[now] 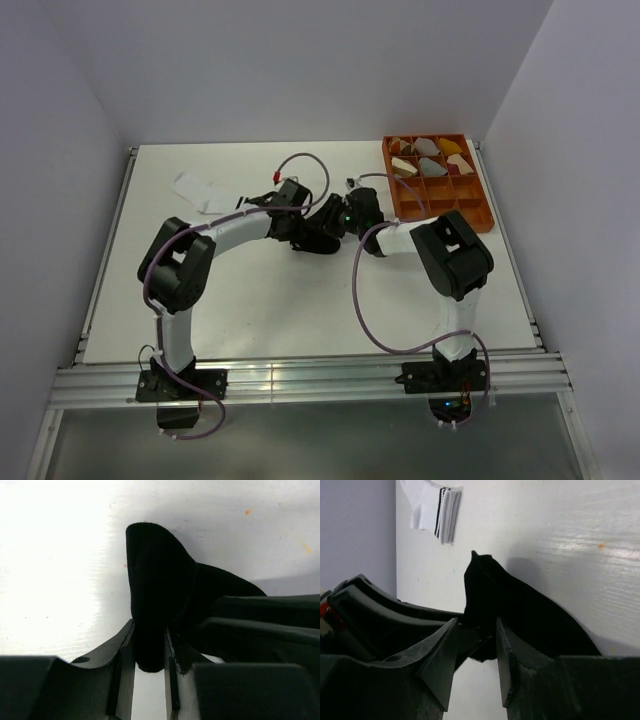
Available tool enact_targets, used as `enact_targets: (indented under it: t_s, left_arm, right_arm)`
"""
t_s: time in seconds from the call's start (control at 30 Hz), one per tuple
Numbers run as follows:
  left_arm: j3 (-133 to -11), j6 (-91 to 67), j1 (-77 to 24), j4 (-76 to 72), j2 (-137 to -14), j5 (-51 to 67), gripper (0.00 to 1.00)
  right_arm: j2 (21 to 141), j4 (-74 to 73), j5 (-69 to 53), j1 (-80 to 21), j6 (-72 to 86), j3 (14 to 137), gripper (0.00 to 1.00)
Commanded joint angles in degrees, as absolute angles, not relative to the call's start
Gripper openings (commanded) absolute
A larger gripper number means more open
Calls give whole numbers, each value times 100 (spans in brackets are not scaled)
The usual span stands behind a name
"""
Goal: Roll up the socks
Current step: Roll the sock at the center of the board.
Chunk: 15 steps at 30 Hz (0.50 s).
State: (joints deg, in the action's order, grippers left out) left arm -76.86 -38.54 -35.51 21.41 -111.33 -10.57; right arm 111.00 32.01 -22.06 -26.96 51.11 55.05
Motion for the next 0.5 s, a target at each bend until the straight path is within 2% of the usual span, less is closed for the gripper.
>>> enact_targets:
  t_s: [0.0,0.2,0.47]
  left_arm:
    - [-8199,-3577,-3805,2829,-11390,-1748,0]
    - [-8946,-3489,-4121,3629,-11909,-2284,0]
    - [-9509,-3410,-4447,4148,-12251,-2838,0]
  right_arm:
    - [11250,3814,-2381,-2663,5475,5493,45]
    - [11575,4368,-2452,-2646,5862,5467,52]
    - [11505,4324,-2399,-2584,5801,5353,54]
